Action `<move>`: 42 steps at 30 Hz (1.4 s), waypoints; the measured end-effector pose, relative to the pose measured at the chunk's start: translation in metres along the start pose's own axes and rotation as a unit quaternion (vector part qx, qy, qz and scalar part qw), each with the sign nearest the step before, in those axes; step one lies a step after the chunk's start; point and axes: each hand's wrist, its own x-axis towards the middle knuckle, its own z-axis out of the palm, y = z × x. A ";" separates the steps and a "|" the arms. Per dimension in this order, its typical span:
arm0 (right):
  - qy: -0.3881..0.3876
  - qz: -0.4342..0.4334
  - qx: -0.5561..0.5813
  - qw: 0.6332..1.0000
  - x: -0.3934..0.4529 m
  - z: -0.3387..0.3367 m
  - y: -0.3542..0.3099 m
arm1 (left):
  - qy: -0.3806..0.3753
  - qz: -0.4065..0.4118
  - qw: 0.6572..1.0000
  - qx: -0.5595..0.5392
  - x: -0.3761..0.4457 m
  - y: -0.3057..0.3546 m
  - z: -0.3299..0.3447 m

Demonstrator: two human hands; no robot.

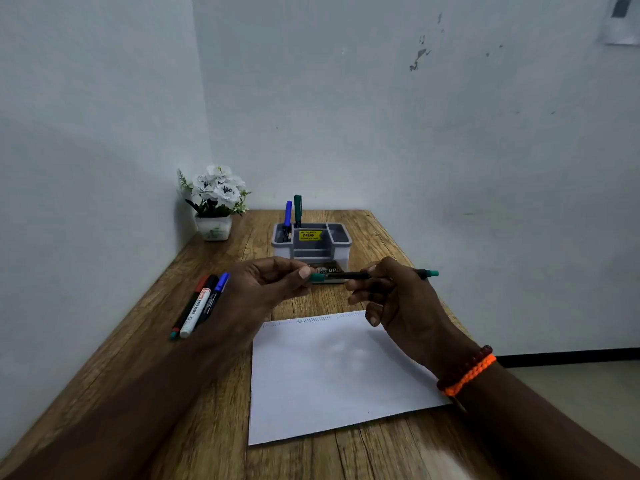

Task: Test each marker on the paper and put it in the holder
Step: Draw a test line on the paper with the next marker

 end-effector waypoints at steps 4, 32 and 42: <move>-0.005 -0.003 -0.008 1.000 -0.001 0.001 0.000 | -0.006 0.000 1.000 -0.011 -0.001 0.002 0.002; -0.030 0.008 -0.032 0.999 0.001 0.000 0.009 | -0.046 0.016 0.994 0.096 -0.012 0.012 0.011; -0.054 0.016 -0.013 0.998 0.000 -0.001 0.010 | -0.049 0.007 0.996 0.070 -0.012 0.011 0.011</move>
